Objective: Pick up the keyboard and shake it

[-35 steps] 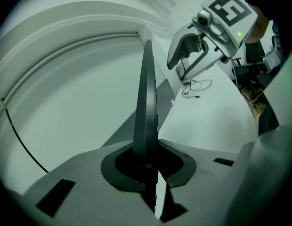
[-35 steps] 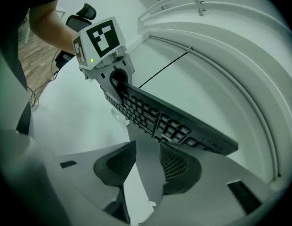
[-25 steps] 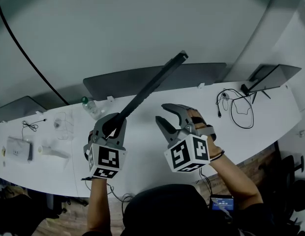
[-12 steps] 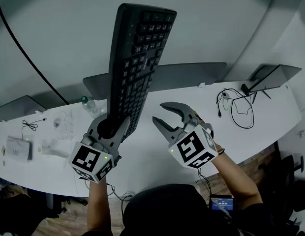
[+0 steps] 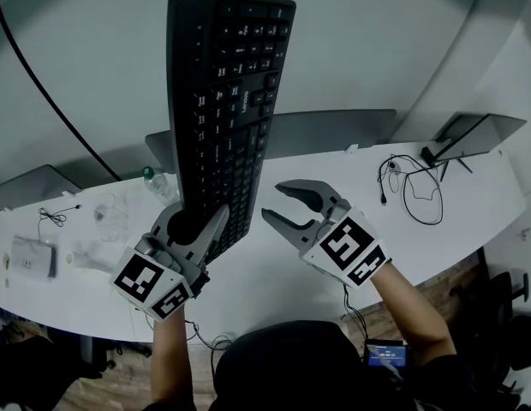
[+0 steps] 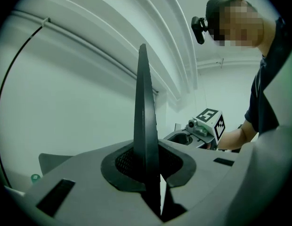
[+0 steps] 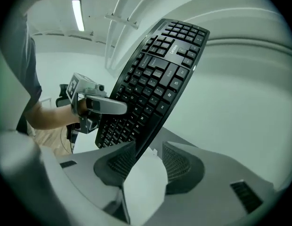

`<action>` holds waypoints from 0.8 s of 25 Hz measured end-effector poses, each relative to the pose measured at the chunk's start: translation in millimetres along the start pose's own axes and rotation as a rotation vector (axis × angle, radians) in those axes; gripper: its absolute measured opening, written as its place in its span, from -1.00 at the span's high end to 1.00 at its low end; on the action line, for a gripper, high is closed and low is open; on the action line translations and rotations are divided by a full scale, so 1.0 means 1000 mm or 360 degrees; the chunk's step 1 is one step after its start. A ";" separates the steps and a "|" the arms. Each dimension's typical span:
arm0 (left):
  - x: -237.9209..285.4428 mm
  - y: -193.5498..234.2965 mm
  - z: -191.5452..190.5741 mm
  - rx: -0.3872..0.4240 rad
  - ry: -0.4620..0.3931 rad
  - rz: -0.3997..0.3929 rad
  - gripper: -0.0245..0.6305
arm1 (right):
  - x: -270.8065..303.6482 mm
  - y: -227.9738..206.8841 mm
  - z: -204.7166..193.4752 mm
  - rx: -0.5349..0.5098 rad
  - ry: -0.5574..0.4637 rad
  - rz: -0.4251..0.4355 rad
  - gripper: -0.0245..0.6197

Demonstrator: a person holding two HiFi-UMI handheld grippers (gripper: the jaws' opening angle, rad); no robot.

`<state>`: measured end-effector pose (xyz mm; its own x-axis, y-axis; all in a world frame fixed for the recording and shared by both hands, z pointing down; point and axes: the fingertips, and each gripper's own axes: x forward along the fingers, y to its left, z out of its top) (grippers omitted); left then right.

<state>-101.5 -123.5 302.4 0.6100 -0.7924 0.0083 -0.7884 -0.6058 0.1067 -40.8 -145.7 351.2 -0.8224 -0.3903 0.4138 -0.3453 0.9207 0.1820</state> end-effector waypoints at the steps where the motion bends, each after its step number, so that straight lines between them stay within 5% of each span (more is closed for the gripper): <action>1: -0.002 0.000 0.002 -0.0009 -0.0013 -0.0010 0.68 | 0.001 0.002 0.001 0.0026 -0.0007 0.0025 0.41; 20: -0.006 -0.038 0.032 -0.0226 -0.0252 -0.0392 0.68 | -0.023 0.021 0.019 0.0480 -0.0313 0.0569 0.31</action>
<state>-77.4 -97.7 266.5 0.7523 -0.6312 -0.1887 -0.5929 -0.7735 0.2239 -37.3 -117.5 328.1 -0.9726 -0.0684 0.2222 -0.1179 0.9688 -0.2181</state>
